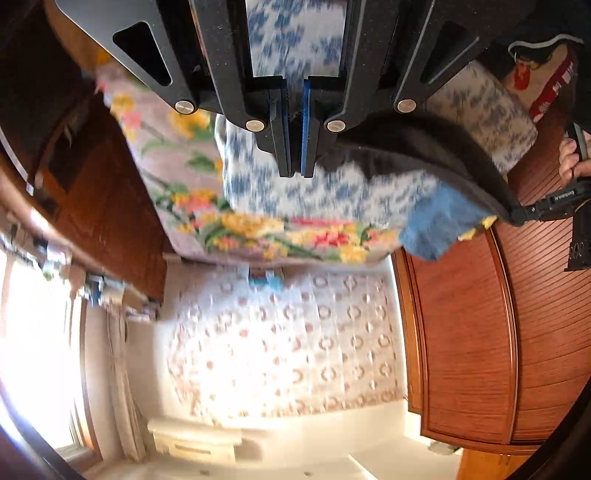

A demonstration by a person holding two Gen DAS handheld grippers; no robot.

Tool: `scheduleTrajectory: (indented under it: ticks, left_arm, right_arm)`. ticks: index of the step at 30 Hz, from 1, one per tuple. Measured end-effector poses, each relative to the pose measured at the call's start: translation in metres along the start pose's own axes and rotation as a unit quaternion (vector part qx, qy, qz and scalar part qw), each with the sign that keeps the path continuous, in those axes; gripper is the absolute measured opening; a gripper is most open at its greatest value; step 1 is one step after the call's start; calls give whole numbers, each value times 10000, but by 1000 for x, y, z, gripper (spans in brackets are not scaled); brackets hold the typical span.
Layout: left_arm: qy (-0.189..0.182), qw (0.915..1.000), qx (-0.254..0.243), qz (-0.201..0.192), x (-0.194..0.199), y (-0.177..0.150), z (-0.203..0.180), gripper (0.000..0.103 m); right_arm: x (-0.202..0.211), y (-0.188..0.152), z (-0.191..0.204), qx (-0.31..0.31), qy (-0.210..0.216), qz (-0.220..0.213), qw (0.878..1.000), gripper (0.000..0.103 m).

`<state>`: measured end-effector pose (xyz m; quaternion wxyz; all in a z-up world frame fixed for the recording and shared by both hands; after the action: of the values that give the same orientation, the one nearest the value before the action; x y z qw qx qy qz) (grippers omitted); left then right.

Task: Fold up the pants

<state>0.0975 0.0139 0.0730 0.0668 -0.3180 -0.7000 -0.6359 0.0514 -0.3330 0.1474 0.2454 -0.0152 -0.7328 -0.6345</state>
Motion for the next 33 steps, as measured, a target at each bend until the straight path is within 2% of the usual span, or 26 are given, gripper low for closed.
scheduleTrajectory:
  ticks: [5, 9, 12, 15, 18, 20, 21, 24, 26, 28, 30, 33]
  left_arm:
    - [275, 9996, -68, -58, -35, 53, 14, 4]
    - [647, 9974, -155, -259, -63, 119, 24, 4]
    - [829, 9946, -212, -581, -59, 165, 28, 4]
    - [827, 9932, -188, -795, -45, 173, 32, 4]
    - [792, 9939, -299, -709, -38, 143, 32, 4]
    - [732, 9957, -268, -509, -39, 108, 33, 4]
    - [677, 9967, -225, -393, -41, 90, 33, 4]
    - [524, 9984, -108, 174, -55, 6, 35, 4]
    - [469, 9976, 49, 515, -63, -42, 33, 4]
    - [336, 9956, 217, 849, -70, -83, 30, 4]
    - [357, 9933, 314, 1057, -75, -112, 26, 4]
    - [299, 9913, 461, 1192, -74, -136, 20, 4]
  right_arm:
    - [-37, 59, -10, 317, -165, -28, 9994, 4]
    - [-76, 122, -22, 446, -493, -159, 9977, 4]
    - [-82, 157, -23, 432, -660, -446, 9959, 4]
    - [-79, 161, -12, 367, -620, -605, 9956, 4]
    - [-75, 128, -9, 303, -485, -494, 9971, 4]
    - [-76, 85, -10, 207, -234, -223, 9993, 4]
    - [-76, 55, -10, 189, -124, -46, 9997, 4]
    - [-82, -35, -3, 30, 130, 594, 9981, 4]
    - [-88, -96, -1, -331, 325, 1047, 9934, 4]
    - [-89, -137, 0, -532, 418, 1364, 9883, 4]
    - [-86, -160, -3, -724, 446, 1503, 9850, 4]
    - [-82, -166, -17, -913, 444, 1497, 9835, 4]
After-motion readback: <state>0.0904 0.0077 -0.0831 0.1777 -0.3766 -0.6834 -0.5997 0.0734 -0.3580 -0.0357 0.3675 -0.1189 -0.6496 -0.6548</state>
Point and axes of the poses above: each gripper's, at about its wrist camera, not at the fingertips, and x roughly against the way its jaws point, z to its left, y to its top, the point moved 4 cm from there along -x, roughly the way its jaws point, and after that the axes turned 6 degrees about x, right-handed, at the moved point
